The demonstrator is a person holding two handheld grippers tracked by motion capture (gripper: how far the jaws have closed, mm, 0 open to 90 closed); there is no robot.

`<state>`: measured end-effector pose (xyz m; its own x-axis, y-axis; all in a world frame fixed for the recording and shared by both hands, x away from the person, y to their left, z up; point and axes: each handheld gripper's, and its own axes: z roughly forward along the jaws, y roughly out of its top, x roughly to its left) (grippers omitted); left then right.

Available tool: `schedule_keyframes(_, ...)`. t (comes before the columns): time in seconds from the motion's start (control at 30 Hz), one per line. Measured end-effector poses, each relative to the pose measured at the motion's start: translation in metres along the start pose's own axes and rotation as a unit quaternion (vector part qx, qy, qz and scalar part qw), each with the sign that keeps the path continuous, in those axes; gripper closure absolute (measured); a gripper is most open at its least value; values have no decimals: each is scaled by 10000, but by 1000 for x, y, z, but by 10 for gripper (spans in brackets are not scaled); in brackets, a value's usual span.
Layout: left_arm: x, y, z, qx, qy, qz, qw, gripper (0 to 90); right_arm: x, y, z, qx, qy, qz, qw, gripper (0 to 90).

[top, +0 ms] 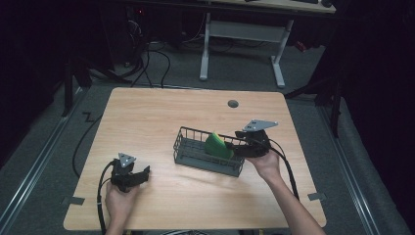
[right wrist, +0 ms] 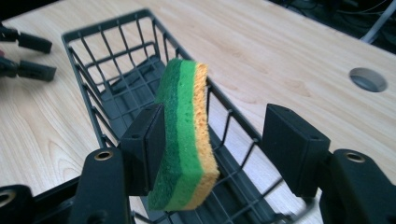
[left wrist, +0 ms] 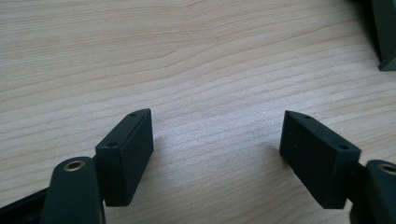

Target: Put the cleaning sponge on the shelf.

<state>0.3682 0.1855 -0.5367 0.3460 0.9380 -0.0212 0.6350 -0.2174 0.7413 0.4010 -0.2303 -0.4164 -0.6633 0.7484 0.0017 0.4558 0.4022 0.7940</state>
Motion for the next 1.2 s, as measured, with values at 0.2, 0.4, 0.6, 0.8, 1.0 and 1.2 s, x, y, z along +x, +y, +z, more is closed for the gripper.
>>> schedule_keyframes(0.2,0,0,0,1,1,3,10000,263,-4,-1,-16,-87,-79,75,9999,397)
schedule_keyframes(0.4,0,0,0,-1,3,2,10000,263,-14,-8,-40,-269,-204,339,9989,409)
schedule_keyframes(0.6,0,0,0,3,12,11,10000,264,-24,-19,-61,-394,-362,536,9971,414)
schedule_keyframes(0.8,0,0,0,2,16,10,10000,265,-31,-31,-76,-538,-436,746,9948,419)
schedule_keyframes(1.0,0,0,0,1,15,9,10000,265,-39,-50,-86,-587,-510,996,9920,419)
schedule_keyframes(1.2,0,0,0,2,17,10,10000,265,-45,-69,-95,-645,-582,1204,9889,420)
